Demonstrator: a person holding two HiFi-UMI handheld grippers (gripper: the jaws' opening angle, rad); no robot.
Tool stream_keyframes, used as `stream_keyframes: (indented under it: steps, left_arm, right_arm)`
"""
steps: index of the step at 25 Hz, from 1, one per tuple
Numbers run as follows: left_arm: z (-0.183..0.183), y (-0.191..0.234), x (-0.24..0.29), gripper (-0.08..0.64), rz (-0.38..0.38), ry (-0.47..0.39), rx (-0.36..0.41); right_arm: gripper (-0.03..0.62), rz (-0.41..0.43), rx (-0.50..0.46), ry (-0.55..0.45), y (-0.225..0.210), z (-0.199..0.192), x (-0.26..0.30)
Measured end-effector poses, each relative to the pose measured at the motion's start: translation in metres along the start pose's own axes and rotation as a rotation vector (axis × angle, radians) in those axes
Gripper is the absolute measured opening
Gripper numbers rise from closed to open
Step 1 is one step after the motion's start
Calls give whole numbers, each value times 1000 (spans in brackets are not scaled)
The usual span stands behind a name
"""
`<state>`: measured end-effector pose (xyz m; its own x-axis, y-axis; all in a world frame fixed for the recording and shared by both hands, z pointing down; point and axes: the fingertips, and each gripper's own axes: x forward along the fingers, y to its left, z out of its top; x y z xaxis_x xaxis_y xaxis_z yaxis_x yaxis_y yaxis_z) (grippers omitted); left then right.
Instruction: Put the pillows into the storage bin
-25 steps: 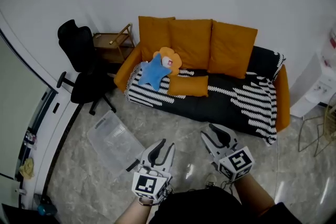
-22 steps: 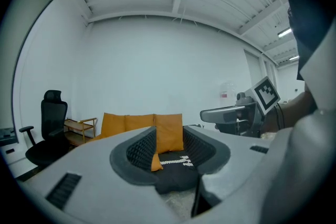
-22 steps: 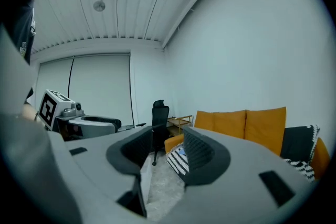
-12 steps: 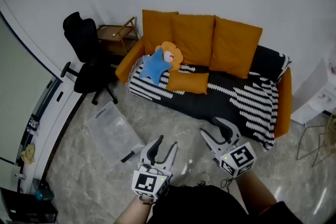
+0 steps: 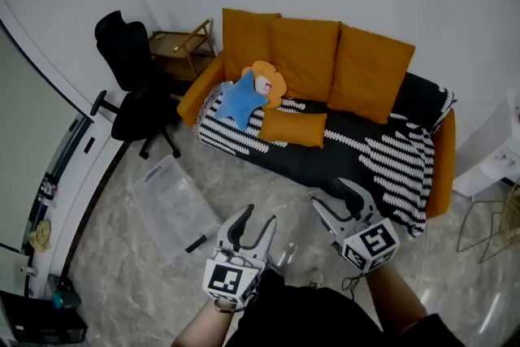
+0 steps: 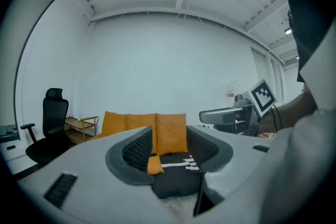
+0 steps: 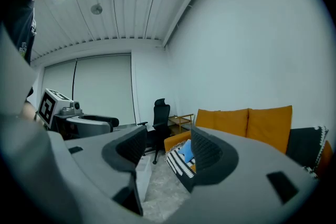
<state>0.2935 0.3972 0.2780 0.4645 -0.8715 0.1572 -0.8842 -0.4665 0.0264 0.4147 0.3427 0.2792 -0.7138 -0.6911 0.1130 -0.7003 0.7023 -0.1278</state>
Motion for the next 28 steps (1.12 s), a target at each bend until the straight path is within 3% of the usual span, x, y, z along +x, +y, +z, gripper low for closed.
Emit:
stream_keyframes:
  steps: [16,25,28]
  left_arm:
    - [7,151,45,193,-102,-26,-23]
    - [-4,216,49,193,-67,41,-48]
    - [-6,222,62,193,-49,11,-65]
  right_arm:
    - [278,-81,-14,42,9,11,149]
    - [278,-79,-21,57,10,9,212]
    - [279,-60,-25,68,-2,9,225]
